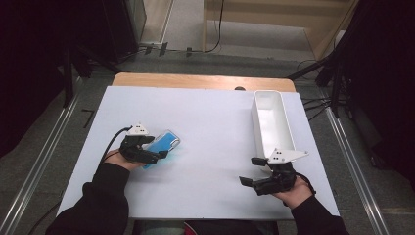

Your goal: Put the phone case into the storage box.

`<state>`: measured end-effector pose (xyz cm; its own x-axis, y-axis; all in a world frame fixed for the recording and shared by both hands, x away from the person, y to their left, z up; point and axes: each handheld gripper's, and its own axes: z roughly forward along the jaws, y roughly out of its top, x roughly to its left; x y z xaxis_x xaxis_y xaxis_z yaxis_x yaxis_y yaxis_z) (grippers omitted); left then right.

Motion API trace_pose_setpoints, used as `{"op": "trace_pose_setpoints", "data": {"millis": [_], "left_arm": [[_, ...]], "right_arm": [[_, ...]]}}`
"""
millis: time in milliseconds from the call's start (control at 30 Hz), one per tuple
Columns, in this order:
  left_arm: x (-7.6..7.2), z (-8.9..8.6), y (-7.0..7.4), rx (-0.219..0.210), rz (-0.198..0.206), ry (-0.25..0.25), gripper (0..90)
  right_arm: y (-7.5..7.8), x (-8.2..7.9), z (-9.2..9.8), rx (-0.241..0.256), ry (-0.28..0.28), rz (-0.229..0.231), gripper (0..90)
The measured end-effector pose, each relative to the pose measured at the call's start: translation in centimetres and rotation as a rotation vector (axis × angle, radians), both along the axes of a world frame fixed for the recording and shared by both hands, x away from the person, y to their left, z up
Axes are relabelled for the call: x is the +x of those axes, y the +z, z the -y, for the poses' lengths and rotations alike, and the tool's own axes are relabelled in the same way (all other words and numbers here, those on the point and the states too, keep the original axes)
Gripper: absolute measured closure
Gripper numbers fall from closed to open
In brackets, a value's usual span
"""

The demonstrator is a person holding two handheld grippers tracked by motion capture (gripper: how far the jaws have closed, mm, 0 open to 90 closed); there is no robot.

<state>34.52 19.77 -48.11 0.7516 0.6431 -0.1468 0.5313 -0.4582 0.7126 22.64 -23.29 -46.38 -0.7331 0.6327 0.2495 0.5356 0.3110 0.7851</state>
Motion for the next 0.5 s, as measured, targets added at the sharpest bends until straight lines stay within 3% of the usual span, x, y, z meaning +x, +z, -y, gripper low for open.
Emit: {"op": "trace_pose_setpoints", "data": {"millis": [300,500], "left_arm": [[-0.4,0.2,0.7,-0.074,-0.046,0.015,16.2],[-0.8,0.6,1.1,-0.106,-0.043,0.021,16.2]], "right_arm": [[0.0,0.0,0.0,0.003,-0.001,0.003,13.6],[0.0,0.1,0.0,0.002,-0.009,0.000,13.6]]}}
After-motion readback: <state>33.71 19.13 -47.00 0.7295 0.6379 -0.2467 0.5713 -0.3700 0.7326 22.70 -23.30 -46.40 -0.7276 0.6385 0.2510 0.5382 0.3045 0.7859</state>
